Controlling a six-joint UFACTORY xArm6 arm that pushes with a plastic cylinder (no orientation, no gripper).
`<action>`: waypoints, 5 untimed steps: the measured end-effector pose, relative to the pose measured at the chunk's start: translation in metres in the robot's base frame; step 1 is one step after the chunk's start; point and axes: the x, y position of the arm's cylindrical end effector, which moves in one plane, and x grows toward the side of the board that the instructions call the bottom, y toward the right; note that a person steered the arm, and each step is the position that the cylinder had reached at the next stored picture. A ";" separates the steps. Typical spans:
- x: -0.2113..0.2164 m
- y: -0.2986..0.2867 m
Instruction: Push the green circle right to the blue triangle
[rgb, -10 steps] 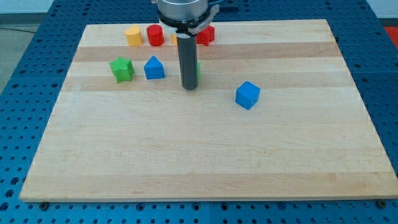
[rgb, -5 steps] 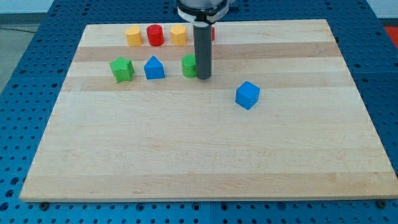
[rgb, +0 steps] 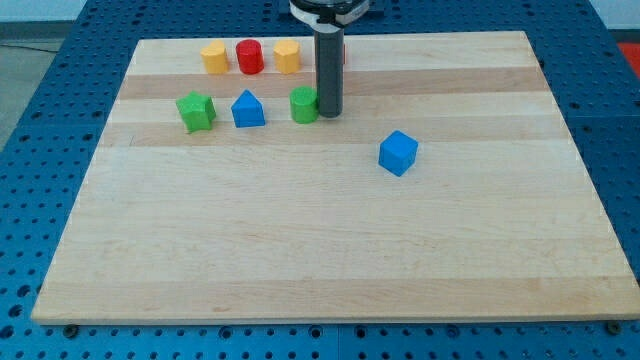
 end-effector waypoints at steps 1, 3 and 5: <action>-0.006 -0.002; -0.036 -0.002; -0.029 -0.002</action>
